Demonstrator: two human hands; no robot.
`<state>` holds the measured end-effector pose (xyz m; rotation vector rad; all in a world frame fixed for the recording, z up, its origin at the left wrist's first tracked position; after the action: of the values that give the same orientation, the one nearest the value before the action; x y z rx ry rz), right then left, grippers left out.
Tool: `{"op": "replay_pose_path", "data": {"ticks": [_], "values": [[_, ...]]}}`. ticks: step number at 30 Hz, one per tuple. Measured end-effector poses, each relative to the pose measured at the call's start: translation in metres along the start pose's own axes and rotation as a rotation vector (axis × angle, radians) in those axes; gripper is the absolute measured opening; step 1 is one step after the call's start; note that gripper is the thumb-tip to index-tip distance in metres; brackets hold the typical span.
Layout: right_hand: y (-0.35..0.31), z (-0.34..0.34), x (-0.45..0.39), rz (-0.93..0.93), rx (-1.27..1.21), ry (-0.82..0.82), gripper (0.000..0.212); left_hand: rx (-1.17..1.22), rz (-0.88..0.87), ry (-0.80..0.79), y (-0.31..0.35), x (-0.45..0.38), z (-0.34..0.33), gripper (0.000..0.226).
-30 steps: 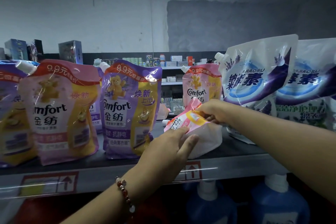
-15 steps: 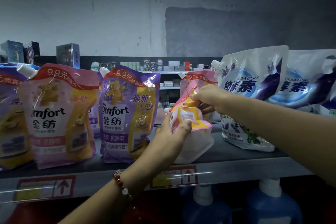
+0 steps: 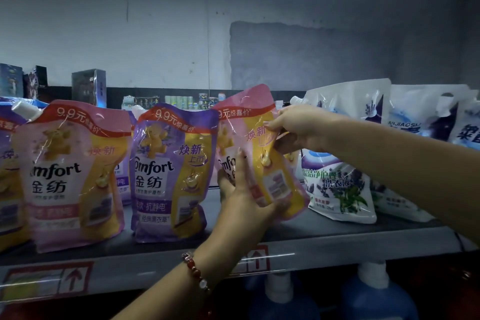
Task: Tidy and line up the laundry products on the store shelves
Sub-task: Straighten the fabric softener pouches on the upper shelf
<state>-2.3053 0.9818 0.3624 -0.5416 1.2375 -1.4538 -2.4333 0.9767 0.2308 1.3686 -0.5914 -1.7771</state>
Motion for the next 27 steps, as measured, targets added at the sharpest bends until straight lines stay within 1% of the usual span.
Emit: {"op": "replay_pose_path", "data": {"ticks": [3, 5, 7, 10, 14, 16, 19, 22, 24, 27], "values": [[0.007, 0.006, 0.002, -0.006, -0.028, 0.005, 0.011, -0.114, -0.099, 0.065, 0.0, -0.001, -0.003, 0.122], [0.016, 0.008, 0.004, -0.034, -0.093, -0.004, 0.007, -0.243, -0.198, 0.114, 0.003, 0.0, -0.005, 0.124], [0.028, 0.011, 0.004, -0.075, -0.185, 0.005, 0.007, -0.375, -0.272, 0.15, 0.007, 0.002, -0.009, 0.124], [0.05, 0.015, 0.003, -0.137, -0.308, 0.051, 0.015, -0.534, -0.285, 0.138, 0.008, 0.001, -0.015, 0.116], [0.081, 0.015, 0.006, -0.189, -0.487, 0.117, 0.013, -0.68, -0.296, 0.111, 0.005, 0.001, -0.024, 0.111], [0.089, 0.016, 0.008, -0.159, -0.533, 0.14, 0.011, -0.694, -0.293, 0.109, 0.004, 0.002, -0.027, 0.111], [0.094, 0.017, 0.012, -0.087, -0.543, 0.175, 0.016, -0.712, -0.288, 0.12, 0.004, 0.004, -0.027, 0.11], [0.095, 0.015, 0.02, 0.002, -0.462, 0.179, 0.025, -0.721, -0.282, 0.126, 0.002, 0.005, -0.025, 0.109], [0.096, 0.015, 0.025, 0.067, -0.391, 0.167, 0.027, -0.717, -0.277, 0.128, 0.002, 0.006, -0.024, 0.109], [0.101, 0.017, 0.027, 0.133, -0.33, 0.108, 0.031, -0.729, -0.278, 0.14, 0.003, 0.01, -0.022, 0.105]]}}
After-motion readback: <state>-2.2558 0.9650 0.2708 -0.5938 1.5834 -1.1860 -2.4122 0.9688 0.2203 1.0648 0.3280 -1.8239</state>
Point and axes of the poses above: each hand's wrist, its own x-axis away from the middle knuckle, its own z-axis out of the back of the hand, y = z × x, the point moved 6 cm from there along -x, towards the middle knuckle, and after that the axes turned 11 degrees about y, right-handed, at the moved point
